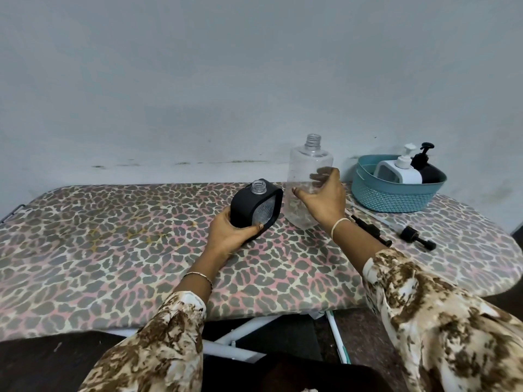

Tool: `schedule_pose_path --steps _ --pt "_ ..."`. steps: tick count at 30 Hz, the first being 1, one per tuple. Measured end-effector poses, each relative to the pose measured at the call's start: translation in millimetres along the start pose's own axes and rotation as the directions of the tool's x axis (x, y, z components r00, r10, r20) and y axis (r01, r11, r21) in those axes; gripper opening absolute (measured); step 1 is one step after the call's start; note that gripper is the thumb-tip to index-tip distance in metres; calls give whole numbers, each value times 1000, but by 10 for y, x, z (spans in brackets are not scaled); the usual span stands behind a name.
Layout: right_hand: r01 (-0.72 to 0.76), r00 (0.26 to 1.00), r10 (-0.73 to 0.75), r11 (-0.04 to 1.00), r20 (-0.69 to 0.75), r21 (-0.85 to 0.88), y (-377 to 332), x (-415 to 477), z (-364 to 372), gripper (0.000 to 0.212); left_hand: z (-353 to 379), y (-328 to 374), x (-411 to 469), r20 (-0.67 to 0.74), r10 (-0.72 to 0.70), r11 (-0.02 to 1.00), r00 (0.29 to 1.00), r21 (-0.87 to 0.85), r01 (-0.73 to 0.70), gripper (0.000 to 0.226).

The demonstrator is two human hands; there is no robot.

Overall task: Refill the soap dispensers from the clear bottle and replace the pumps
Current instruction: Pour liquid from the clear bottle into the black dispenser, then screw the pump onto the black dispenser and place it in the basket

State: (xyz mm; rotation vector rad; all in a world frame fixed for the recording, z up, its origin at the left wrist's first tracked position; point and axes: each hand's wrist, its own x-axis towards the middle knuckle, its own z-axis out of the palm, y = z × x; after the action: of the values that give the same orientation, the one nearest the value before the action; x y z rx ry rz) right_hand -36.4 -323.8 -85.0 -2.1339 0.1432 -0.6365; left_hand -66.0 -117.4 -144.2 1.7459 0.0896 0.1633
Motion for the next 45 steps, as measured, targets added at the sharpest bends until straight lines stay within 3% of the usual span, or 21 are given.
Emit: schedule_pose_path --steps 9,13,18,22,25,28,36,40,45 --pt "-59 995 52 996 89 74 95 -54 30 82 32 69 -96 -50 53 997 997 51 -50 67" --pt "-65 985 46 992 167 111 99 -146 -28 88 42 94 -178 -98 201 953 975 248 -172 71" --pt "-118 973 118 993 200 -8 232 -352 -149 111 52 123 -266 -165 232 898 958 414 -146 80" --pt "-122 992 128 959 9 -254 494 -576 -388 97 46 122 -346 -229 260 898 938 414 -148 75" --pt "-209 978 195 871 -77 -445 708 -668 -617 87 42 84 -357 -239 278 895 930 416 -160 71" --pt "-296 953 226 840 -202 -455 863 -667 -787 78 44 60 -357 -229 256 903 939 402 -149 70" --pt "-342 940 283 805 -193 -485 982 -619 -815 45 36 37 -364 -175 223 931 959 331 -156 67" --pt "-342 933 268 868 -240 -361 978 -634 -833 34 56 62 -401 -153 238 921 959 350 -173 60" --pt "-228 946 233 973 -225 47 964 -705 -882 30 49 67 -419 -139 210 935 968 317 -157 61"
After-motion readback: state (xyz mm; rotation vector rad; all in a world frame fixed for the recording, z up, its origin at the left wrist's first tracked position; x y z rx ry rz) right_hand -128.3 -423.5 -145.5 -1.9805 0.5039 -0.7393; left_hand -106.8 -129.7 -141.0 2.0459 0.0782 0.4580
